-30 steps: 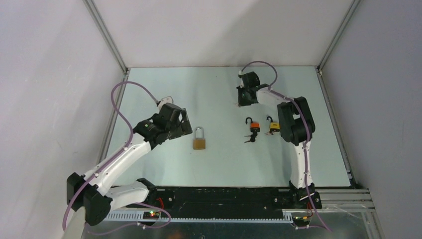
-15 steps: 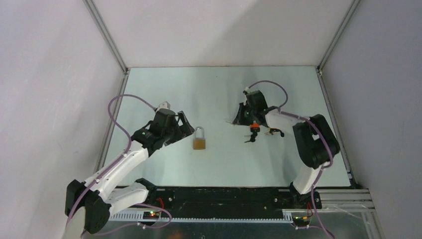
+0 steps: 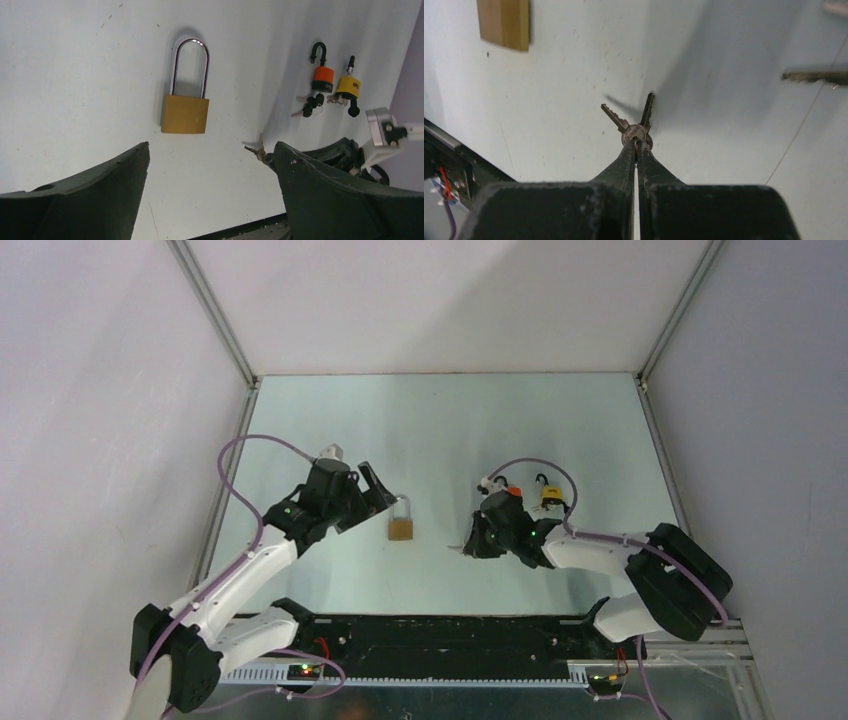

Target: Unlock with the key

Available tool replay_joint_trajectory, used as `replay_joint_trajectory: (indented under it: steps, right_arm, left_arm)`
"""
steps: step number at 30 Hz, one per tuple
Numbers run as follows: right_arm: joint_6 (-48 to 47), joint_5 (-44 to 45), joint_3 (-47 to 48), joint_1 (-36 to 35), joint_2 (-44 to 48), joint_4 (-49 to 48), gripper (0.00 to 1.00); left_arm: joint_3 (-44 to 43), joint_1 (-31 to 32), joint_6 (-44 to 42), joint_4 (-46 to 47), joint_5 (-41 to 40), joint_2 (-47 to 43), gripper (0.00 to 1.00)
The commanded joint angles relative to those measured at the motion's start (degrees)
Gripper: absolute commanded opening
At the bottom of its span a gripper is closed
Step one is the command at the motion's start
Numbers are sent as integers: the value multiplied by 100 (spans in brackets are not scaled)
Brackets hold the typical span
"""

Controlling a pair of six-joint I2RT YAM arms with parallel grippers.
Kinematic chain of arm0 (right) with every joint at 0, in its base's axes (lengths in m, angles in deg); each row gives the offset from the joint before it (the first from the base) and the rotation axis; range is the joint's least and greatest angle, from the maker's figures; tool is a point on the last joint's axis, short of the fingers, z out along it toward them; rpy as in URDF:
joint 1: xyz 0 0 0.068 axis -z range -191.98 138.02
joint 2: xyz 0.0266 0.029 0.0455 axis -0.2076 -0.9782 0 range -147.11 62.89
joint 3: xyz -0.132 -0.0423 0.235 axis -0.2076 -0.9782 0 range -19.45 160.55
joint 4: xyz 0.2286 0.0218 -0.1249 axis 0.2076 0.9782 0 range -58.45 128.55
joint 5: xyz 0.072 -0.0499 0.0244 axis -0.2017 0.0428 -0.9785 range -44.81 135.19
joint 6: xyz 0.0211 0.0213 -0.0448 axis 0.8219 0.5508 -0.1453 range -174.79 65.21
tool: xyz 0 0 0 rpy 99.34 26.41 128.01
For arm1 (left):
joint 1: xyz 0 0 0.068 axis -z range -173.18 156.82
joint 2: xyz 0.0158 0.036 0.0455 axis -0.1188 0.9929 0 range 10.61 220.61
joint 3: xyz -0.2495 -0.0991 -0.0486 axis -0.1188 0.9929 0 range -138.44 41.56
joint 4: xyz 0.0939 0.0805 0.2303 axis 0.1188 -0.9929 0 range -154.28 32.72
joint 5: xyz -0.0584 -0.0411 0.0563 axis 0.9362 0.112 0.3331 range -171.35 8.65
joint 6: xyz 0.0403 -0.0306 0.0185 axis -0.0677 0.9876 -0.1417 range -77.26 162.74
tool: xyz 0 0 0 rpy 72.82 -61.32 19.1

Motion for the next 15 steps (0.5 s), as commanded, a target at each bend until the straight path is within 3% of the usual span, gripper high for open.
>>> replay_joint_trajectory:
  steps: [1, 4, 8, 15]
  right_arm:
    - [7, 765, -66, -593, 511, 258, 3]
    - [-182, 984, -66, -1053, 950, 715, 33]
    - [-599, 1001, 26, -1227, 1535, 1468, 56]
    - [-1917, 890, 808, -1153, 1451, 2688, 61]
  left_arm:
    - [159, -30, 285, 158, 146, -256, 97]
    - [237, -30, 397, 142, 155, -438, 96]
    - [234, -35, 440, 62, 118, -696, 96]
    - [-53, -107, -313, -161, 87, -793, 97]
